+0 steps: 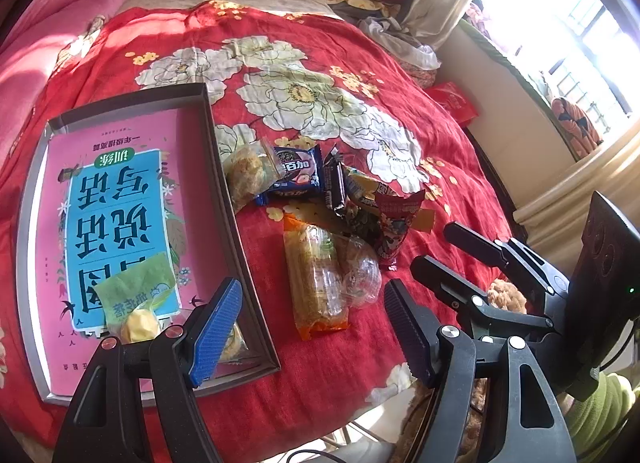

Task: Organize snacks
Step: 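Withdraw both tools from the tray back toward the snack pile, then close the left tool on the clear pastry bag while the right tool reaches the red candy bag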

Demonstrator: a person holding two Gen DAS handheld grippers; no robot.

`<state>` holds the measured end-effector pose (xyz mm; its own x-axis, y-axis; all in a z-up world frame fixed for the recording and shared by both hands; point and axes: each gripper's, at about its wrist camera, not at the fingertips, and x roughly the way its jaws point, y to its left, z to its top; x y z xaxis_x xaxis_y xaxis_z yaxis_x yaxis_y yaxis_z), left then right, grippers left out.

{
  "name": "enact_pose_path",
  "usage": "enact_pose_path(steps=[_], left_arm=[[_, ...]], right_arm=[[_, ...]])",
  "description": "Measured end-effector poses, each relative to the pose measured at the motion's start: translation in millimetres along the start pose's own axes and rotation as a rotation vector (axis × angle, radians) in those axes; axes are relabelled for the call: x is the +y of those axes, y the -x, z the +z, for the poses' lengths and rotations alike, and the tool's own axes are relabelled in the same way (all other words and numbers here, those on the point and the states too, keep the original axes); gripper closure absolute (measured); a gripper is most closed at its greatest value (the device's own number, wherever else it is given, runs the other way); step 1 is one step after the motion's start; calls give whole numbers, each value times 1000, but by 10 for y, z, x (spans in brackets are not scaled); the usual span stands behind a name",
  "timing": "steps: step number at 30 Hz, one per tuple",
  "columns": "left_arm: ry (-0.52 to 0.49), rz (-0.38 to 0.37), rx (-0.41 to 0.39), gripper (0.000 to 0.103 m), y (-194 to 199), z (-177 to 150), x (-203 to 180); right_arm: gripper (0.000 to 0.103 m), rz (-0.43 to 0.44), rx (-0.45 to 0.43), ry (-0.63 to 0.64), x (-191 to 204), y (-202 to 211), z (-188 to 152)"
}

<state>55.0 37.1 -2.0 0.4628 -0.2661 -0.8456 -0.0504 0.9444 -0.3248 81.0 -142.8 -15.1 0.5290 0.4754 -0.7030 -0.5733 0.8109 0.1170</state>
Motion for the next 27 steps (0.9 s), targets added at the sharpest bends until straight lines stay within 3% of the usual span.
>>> enact_pose_path(steps=[6,14,27], left_arm=[[8,19,10,28,-84,61,28],[7,51,24,28,-229,211,77],[3,134,42,28,-607,673,180]], right_arm=[[48,-23,41,-21,-95,-165,-81],[62,-25,79,-5,-132,-353,-136],[74,-44,111,-15,-234,-594,-171]])
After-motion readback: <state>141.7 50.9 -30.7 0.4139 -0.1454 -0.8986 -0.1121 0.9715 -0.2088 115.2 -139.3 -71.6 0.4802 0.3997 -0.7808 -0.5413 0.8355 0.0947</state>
